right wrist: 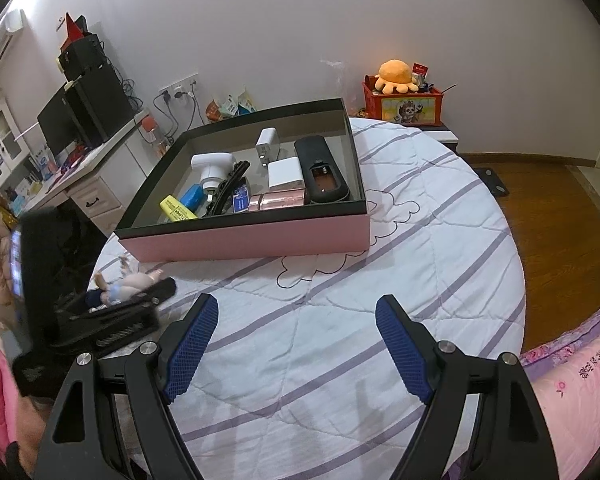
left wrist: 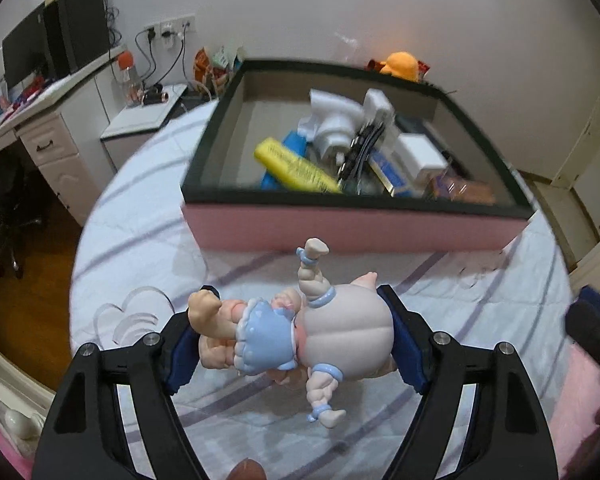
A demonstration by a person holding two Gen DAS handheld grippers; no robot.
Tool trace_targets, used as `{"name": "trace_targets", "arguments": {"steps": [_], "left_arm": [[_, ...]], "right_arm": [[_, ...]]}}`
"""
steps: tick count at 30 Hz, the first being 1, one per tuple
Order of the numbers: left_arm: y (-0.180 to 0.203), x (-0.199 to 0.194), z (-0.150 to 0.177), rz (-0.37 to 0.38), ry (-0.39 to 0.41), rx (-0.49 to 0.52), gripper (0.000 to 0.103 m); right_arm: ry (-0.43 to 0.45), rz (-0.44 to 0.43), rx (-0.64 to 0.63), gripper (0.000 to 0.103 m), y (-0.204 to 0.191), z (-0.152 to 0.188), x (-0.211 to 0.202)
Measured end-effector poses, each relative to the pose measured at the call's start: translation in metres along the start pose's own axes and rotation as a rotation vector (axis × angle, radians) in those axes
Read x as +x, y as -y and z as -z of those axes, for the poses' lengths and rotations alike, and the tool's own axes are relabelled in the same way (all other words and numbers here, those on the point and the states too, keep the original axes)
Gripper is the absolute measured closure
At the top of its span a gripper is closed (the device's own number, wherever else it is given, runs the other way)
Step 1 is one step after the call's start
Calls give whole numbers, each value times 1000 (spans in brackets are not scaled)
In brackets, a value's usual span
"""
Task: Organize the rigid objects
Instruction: 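Carry the doll into the pink box and open the left tool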
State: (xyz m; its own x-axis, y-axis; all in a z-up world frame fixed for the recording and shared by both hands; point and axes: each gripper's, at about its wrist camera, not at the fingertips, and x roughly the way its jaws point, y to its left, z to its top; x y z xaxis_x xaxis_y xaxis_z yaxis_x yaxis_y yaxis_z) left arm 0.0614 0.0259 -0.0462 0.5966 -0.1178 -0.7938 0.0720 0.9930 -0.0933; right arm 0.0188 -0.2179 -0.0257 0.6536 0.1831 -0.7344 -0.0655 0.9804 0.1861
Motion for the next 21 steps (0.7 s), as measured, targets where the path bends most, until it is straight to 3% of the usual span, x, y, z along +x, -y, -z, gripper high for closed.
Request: {"name": "trace_targets", "arguments": {"steps": [8,21], "left_arm": [[1,-24,-56,2,94,25,23],[-6,36,-152,-23,110,35,23]], "right_arm": [[14,-5,-3,20,-2,-15,4],[35,2,-27,20,-7,-81,47]]}}
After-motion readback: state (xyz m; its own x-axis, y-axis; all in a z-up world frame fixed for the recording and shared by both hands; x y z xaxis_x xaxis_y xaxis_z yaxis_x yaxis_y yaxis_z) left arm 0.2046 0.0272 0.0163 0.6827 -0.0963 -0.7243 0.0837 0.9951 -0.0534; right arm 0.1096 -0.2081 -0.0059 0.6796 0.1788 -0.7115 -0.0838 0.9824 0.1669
